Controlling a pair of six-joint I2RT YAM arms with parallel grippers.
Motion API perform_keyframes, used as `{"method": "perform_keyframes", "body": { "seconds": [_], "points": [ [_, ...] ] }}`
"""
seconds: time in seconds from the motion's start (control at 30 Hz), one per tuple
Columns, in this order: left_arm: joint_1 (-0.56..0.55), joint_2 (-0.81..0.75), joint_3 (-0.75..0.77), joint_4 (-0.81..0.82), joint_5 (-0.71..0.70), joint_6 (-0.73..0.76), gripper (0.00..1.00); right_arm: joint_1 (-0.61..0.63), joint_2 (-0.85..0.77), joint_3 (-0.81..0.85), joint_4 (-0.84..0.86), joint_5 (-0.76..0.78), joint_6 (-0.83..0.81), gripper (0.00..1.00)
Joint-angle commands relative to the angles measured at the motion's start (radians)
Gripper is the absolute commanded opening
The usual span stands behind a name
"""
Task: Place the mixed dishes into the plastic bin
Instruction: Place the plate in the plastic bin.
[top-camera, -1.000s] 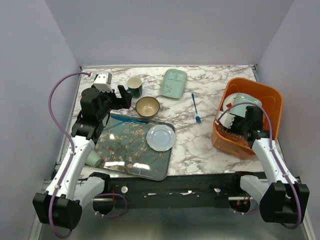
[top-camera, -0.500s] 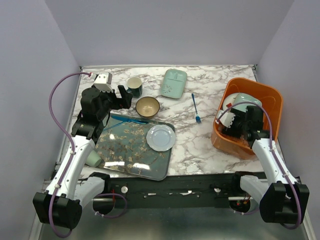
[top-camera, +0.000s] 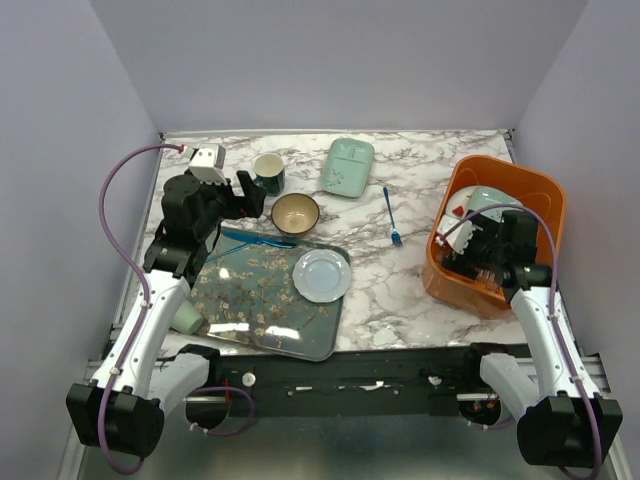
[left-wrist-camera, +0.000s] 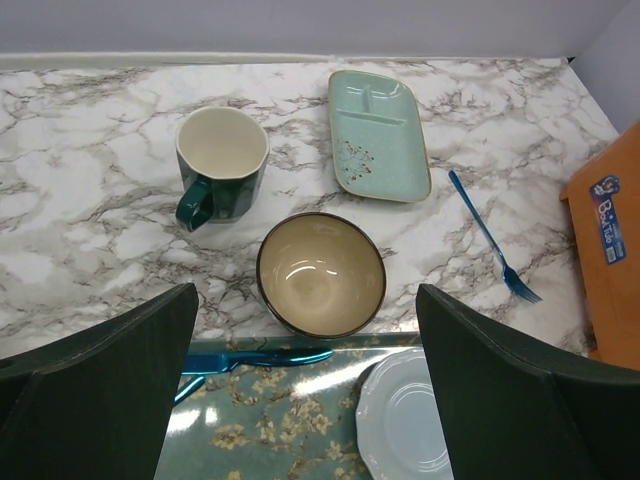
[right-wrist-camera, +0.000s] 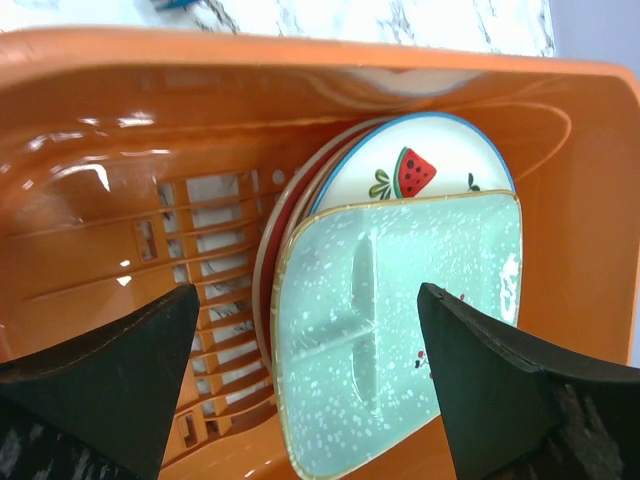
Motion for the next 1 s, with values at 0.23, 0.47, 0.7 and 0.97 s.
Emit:
{"method": "perform_keyframes", "body": {
  "seconds": [0.23, 0.47, 0.7, 0.97],
  "points": [
    [0.018, 0.054, -0.003, 0.07, 0.157, -0.061, 0.99, -0.009, -0.04, 0.131, -0.111, -0.122, 0.215, 0.98],
    [0.021, 0.092, -0.001, 0.108, 0.235, -0.116, 0.99, -0.009, -0.067, 0.2, -0.118, -0.125, 0.376, 0.99],
    [0.018, 0.158, 0.022, 0.139, 0.323, -0.207, 0.99, -0.009, -0.086, 0.27, -0.119, -0.142, 0.602, 1.0],
    [-0.065, 0.271, 0.152, 0.033, 0.306, -0.208, 0.99, -0.012, -0.099, 0.253, -0.07, -0.294, 0.787, 1.0]
  ]
}}
